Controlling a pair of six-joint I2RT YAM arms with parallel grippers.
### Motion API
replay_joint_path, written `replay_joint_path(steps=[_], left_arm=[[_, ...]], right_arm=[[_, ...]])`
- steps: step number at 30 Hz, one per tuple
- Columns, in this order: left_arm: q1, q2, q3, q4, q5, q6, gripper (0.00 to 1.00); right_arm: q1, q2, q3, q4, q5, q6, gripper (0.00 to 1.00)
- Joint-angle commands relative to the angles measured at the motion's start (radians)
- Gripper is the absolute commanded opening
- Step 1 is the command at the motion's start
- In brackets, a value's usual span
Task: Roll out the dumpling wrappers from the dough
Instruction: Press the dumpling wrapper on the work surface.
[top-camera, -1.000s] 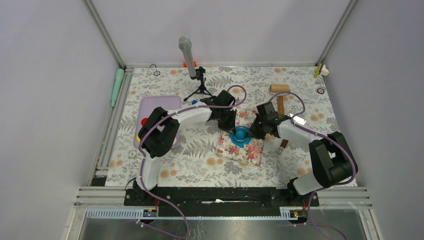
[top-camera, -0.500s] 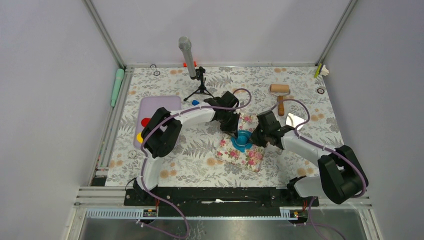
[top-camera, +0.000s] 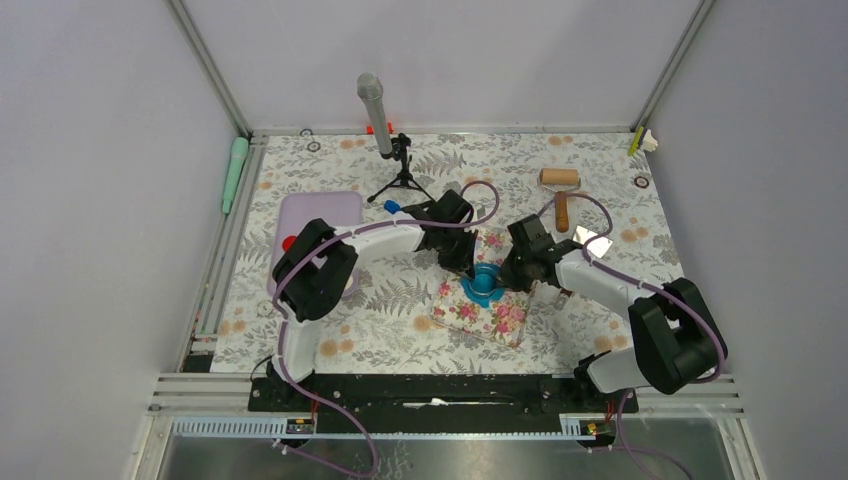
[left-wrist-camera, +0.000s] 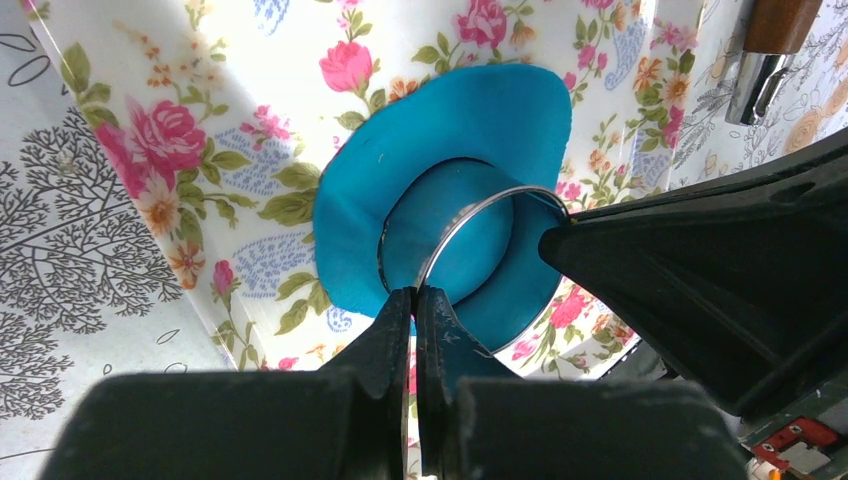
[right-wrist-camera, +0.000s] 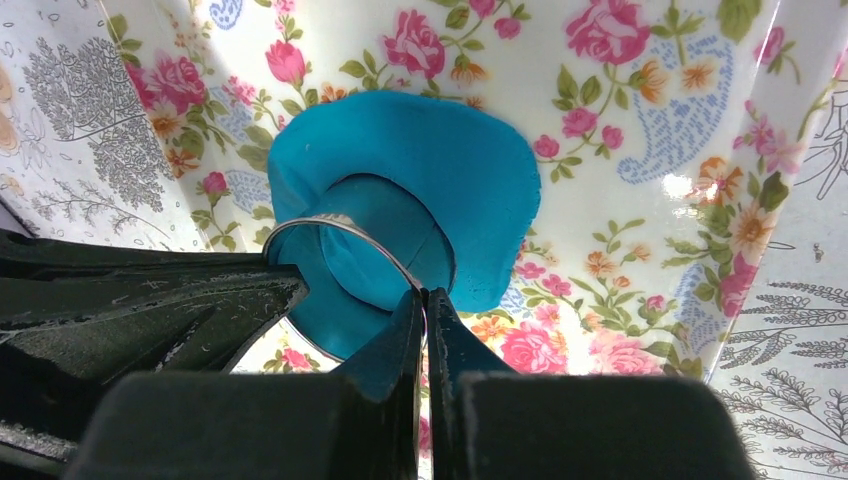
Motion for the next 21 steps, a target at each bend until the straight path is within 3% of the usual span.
replay_joint_path(steps=[1, 7, 16, 21], left_arm=[[-0.048, 0.133, -0.068, -0.296, -0.046, 0.05, 0.0], [-0.048, 0.219, -0.074, -0.267, -0.077, 0.032, 0.0], [-0.045, 0.292, -0.031, -0.273, -0.114, 0.021, 0.0], [-0.028, 0.361, 0.105, -0.34, -0.127, 0.038, 0.0]], right_arm=[[-0.009, 0.122, -0.018, -0.028, 0.107, -0.004, 0.0], [-0.021, 0.11, -0.062, 0.002, 0.11, 0.02, 0.0], [-0.073, 0.159, -0.202, 0.164, -0.032, 0.056, 0.0], [-0.063, 0.063, -0.22, 0.129, -0.056, 0.064, 0.0]])
